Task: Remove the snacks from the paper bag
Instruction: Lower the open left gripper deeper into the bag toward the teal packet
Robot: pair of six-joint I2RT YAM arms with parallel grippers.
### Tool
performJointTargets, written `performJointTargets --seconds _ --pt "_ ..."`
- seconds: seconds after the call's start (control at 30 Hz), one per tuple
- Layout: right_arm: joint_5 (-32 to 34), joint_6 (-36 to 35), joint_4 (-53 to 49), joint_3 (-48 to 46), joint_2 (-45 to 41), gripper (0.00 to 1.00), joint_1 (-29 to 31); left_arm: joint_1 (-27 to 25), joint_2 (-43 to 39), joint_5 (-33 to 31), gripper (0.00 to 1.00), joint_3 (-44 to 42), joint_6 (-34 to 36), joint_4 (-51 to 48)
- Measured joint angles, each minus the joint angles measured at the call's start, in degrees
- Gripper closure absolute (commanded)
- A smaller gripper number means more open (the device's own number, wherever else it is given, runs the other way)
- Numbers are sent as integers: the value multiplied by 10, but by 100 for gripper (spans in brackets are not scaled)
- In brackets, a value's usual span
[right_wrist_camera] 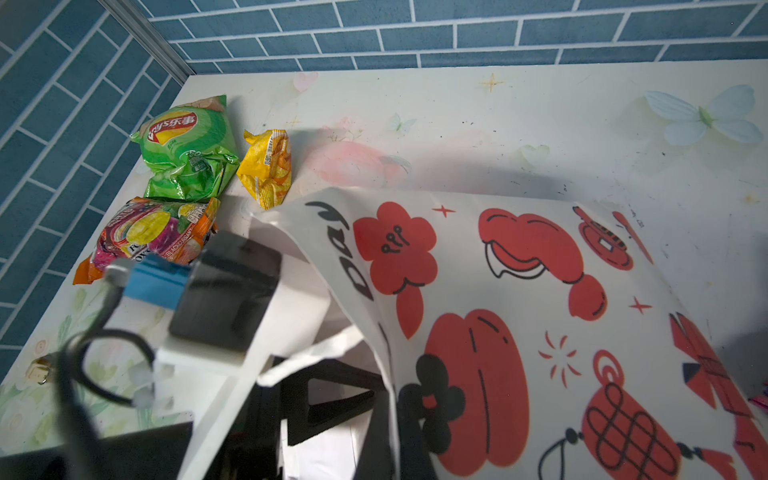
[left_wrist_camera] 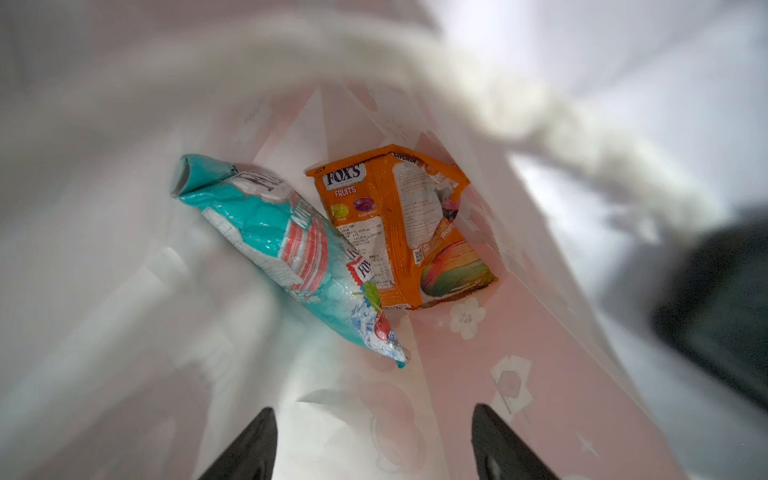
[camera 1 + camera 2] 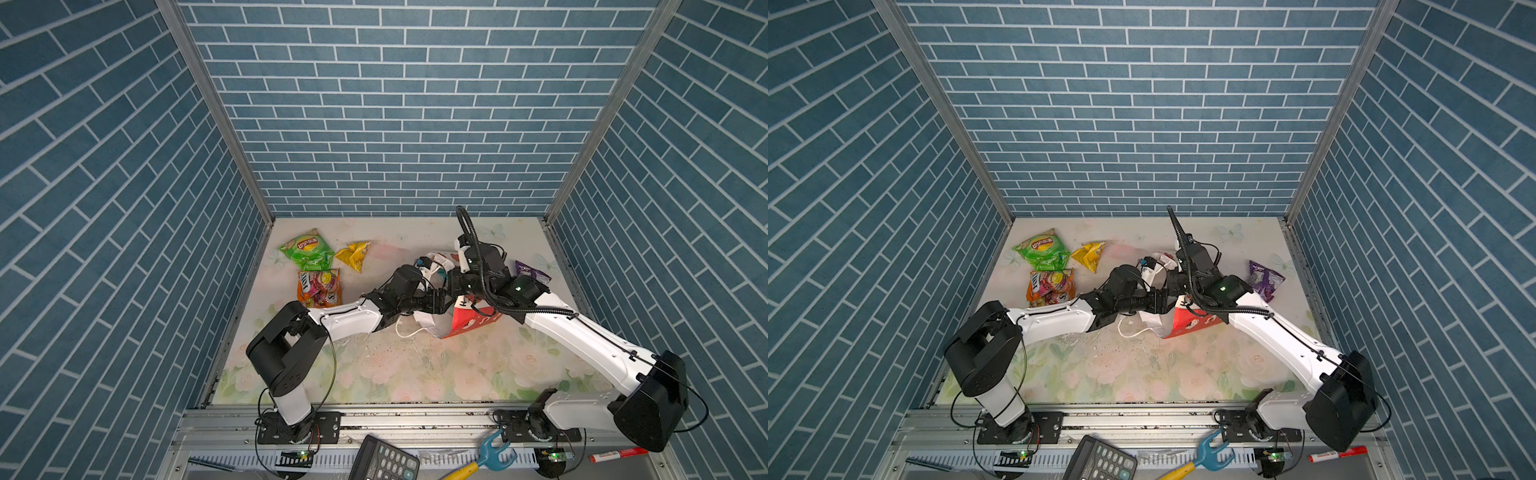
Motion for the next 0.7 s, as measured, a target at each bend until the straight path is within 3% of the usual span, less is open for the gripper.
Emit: performJointTargets --seconds 0.3,0.7 --pt "10 5 -1 0 0 100 0 -5 -70 -25 29 -51 35 9" --pt "16 5 -15 16 0 100 0 -21 -72 -10 34 -82 83 62"
